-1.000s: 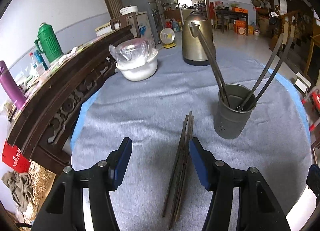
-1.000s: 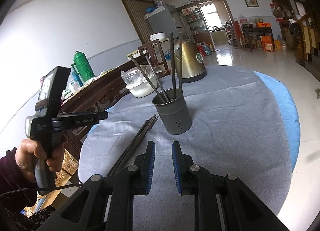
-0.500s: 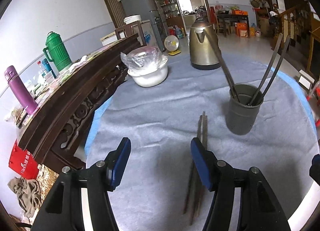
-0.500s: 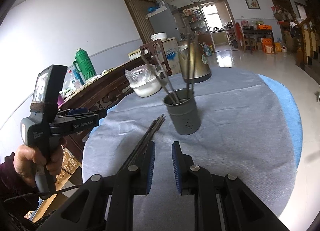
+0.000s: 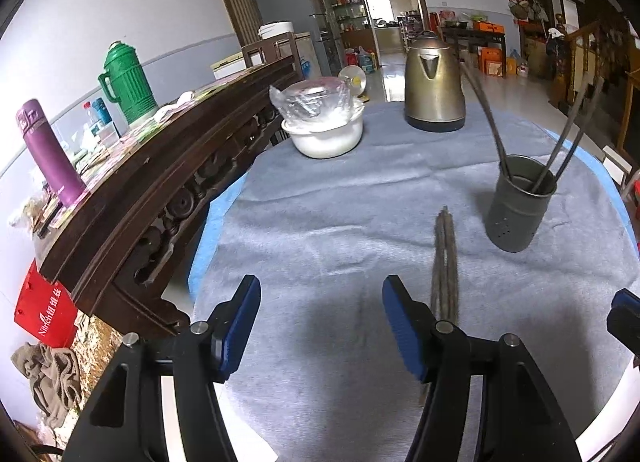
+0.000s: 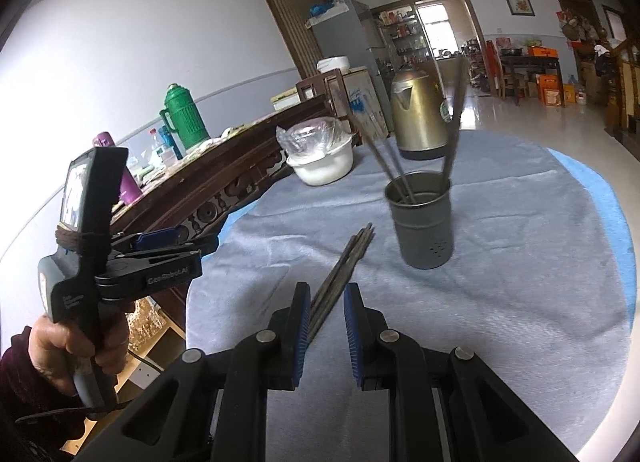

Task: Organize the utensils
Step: 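Move both open tools back toward the remaining chopsticks, then lower both open tools over the loose chopsticks on the cloth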

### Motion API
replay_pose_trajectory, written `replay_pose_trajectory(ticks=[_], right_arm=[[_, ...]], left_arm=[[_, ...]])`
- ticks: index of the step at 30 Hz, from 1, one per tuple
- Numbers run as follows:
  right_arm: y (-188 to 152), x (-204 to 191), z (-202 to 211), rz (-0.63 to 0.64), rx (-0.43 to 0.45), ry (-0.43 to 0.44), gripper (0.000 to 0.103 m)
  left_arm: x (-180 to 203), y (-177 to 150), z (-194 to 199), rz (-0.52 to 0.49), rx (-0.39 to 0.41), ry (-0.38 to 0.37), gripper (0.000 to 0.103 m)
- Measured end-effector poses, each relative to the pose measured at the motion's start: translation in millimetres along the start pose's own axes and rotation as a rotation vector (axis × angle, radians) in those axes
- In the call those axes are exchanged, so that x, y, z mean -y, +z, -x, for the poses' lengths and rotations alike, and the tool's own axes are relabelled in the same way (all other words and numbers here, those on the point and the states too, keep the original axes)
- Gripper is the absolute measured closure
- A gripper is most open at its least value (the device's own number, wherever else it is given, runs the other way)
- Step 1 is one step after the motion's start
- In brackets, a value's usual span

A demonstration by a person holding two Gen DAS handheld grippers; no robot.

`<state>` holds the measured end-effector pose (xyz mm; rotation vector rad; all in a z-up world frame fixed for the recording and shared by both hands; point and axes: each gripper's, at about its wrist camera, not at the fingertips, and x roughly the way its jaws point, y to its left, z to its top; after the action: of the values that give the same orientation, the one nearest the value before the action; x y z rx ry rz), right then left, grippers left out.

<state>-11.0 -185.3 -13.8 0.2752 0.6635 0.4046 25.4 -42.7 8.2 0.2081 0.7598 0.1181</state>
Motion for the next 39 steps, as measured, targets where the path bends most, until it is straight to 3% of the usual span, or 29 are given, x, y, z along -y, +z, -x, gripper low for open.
replay_pose_trajectory(ticks=[8, 14, 19, 22, 26, 30, 33, 39], right_arm=[[1.5, -20.5, -22.1, -0.008, -0.039, -0.019, 0.083], [5.6, -31.2, -31.2, 0.003, -0.059, -0.07, 0.083], [8.1, -38.7, -19.8, 0.017, -0.059, -0.198, 0.083], [9.3, -41.4, 2.9, 0.034, -0.032, -0.302, 0.083], [18.5, -36.1, 34.7, -0.015, 0.002, -0.448, 0.083], [32.8, -35.7, 54.4, -0.066, 0.027, -0.51, 0.083], [43.5, -35.3, 55.1, -0.074, 0.033, -0.504, 0.083], [42.1, -35.5, 51.8, -0.054, 0.018, -0.46, 0.083]], left_arm=[[-30.0, -8.5, -14.6, 0.045, -0.013, -0.032, 0.038], [-43.5, -8.8, -29.7, 0.061, -0.015, -0.102, 0.038], [-32.9, 12.1, -40.1, -0.022, 0.022, -0.206, 0.038], [-16.4, 28.5, -45.9, -0.108, 0.026, -0.285, 0.038], [2.9, 45.8, -41.3, -0.195, 0.087, -0.376, 0.038], [4.8, 52.0, -40.6, -0.171, 0.089, -0.434, 0.037], [0.5, 51.6, -38.2, -0.141, 0.087, -0.447, 0.037], [-10.9, 45.9, -39.2, -0.099, 0.078, -0.365, 0.037]])
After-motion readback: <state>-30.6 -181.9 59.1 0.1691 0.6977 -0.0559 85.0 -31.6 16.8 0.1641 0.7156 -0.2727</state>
